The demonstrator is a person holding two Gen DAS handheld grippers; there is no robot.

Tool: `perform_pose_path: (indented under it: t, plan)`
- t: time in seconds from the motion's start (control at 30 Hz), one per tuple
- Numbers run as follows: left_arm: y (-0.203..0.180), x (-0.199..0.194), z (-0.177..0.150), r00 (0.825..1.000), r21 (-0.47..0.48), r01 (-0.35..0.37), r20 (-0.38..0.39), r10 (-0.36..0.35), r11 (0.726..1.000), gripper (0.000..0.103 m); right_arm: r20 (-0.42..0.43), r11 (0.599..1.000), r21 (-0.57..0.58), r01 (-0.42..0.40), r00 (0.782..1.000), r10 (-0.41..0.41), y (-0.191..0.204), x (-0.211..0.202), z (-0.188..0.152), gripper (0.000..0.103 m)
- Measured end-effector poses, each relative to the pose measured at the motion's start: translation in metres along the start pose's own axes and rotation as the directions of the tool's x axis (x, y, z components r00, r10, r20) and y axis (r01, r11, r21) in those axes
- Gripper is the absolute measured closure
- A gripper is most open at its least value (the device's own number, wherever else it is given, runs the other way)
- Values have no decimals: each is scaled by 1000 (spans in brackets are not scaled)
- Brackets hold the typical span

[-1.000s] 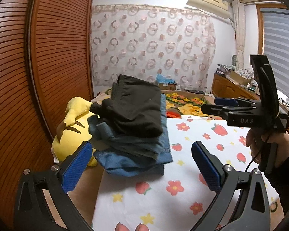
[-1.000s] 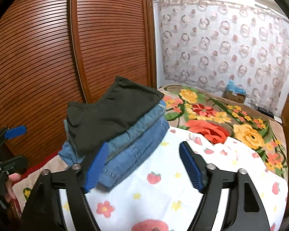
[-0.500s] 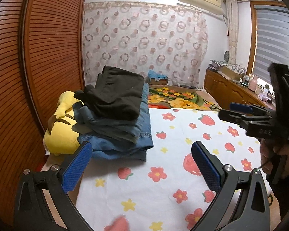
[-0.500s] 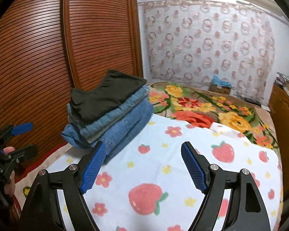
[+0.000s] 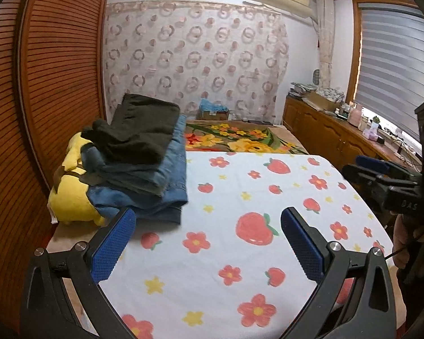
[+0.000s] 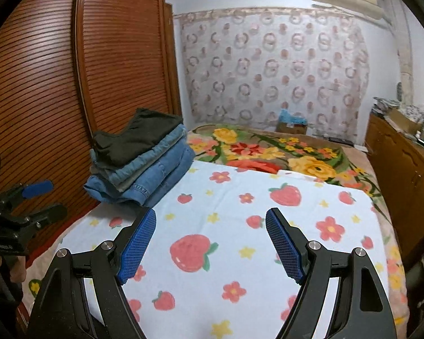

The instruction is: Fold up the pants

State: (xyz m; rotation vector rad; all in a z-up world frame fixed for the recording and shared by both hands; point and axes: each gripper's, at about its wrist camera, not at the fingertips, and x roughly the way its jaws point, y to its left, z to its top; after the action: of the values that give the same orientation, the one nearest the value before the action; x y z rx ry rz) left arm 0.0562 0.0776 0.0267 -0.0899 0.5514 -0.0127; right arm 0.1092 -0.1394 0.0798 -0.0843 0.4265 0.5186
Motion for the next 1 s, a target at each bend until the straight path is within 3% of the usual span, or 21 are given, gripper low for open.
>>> perform_pose_path:
  t: [0.47, 1.0]
  plan:
    - [-28, -19, -1, 999, 16, 39, 19, -39, 999, 0, 77, 993, 51, 108, 991, -111, 25, -68, -33, 21]
    - [-48, -44, 18, 997, 53, 37, 73, -41, 998, 0, 100, 982, 104, 155, 981, -165, 34, -88, -42, 21]
